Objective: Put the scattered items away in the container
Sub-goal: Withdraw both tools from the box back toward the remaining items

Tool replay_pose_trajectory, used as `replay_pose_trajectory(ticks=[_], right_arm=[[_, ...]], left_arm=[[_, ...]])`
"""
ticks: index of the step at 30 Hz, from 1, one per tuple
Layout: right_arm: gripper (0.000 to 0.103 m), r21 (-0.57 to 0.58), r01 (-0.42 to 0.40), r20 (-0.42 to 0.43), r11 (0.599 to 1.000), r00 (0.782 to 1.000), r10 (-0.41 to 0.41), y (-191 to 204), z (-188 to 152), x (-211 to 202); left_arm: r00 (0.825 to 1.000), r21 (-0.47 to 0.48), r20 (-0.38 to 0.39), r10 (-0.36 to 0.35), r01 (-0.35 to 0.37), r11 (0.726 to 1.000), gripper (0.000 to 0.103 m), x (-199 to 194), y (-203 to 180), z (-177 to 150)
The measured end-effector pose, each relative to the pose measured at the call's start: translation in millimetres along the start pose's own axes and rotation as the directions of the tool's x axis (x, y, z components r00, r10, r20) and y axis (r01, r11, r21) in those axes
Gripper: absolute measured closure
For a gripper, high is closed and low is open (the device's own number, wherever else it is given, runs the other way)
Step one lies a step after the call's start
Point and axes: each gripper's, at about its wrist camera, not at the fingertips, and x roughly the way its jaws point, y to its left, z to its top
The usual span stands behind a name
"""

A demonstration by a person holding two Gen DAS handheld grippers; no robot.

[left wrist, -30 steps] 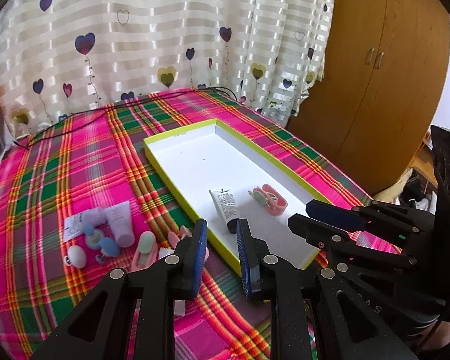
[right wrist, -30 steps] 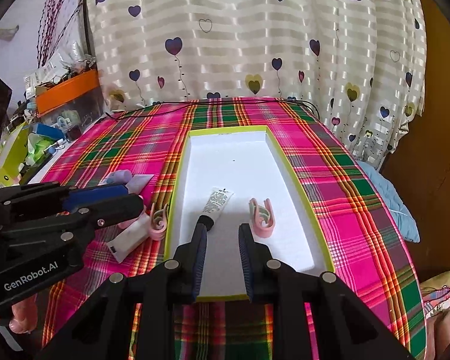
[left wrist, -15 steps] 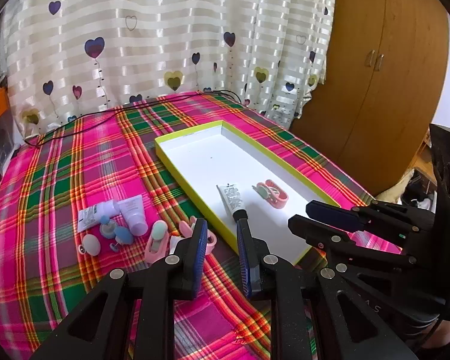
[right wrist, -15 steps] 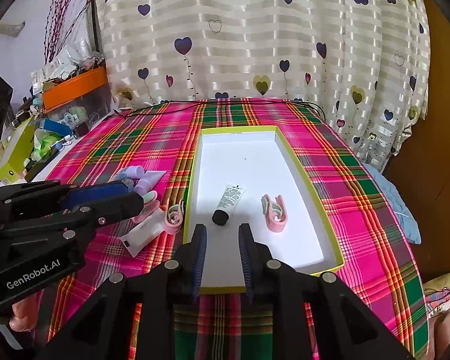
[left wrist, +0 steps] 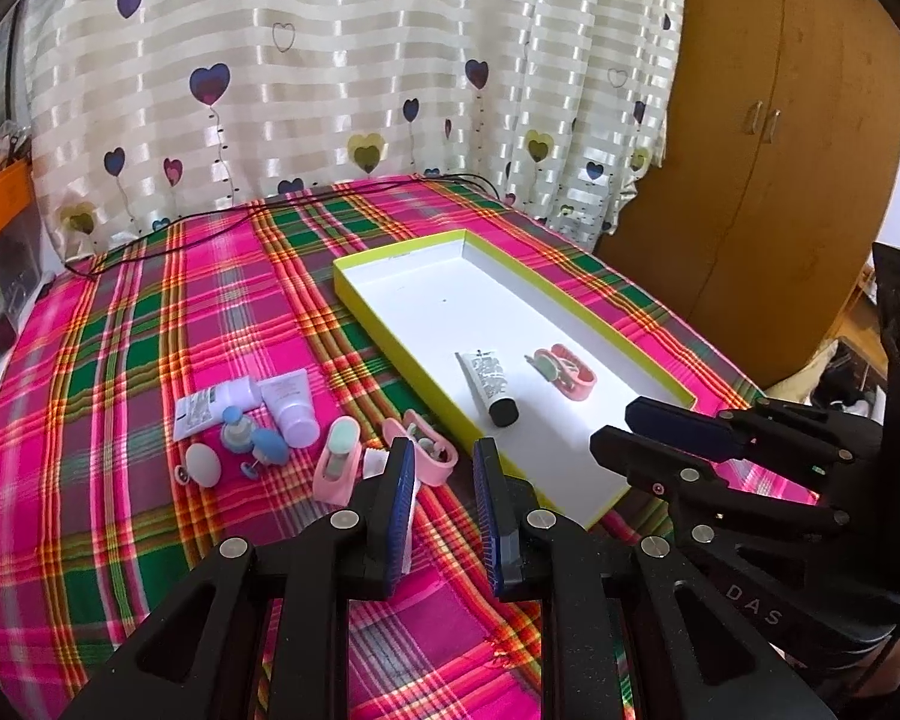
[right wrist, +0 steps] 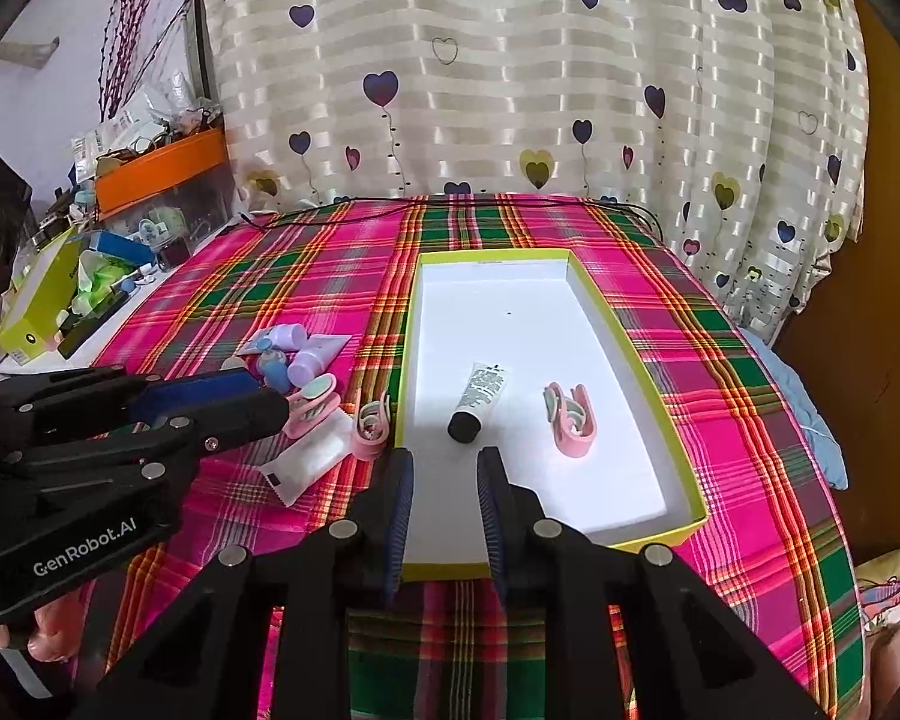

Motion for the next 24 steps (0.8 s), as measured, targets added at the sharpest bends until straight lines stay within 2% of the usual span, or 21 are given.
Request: replay_pose_trajectory(ticks=[8,24], right_arm=[[0.08,-0.009,-0.01,-0.001,1.0,1.0,0.01,5.3,-0.5,0.2],[0.079,-0.026,-0.04,-0.008,0.999,0.999,0.04,15.6,0.6,5.6]], left_arm=[[1.0,-0.006,0.004,0.028,-0.028,1.0,0.082,-4.6,5.7,-5.1],[0.999,-0.06,-0.008,0.042,-0.042,0.997,0.082,-4.4,32.5,-15.9]])
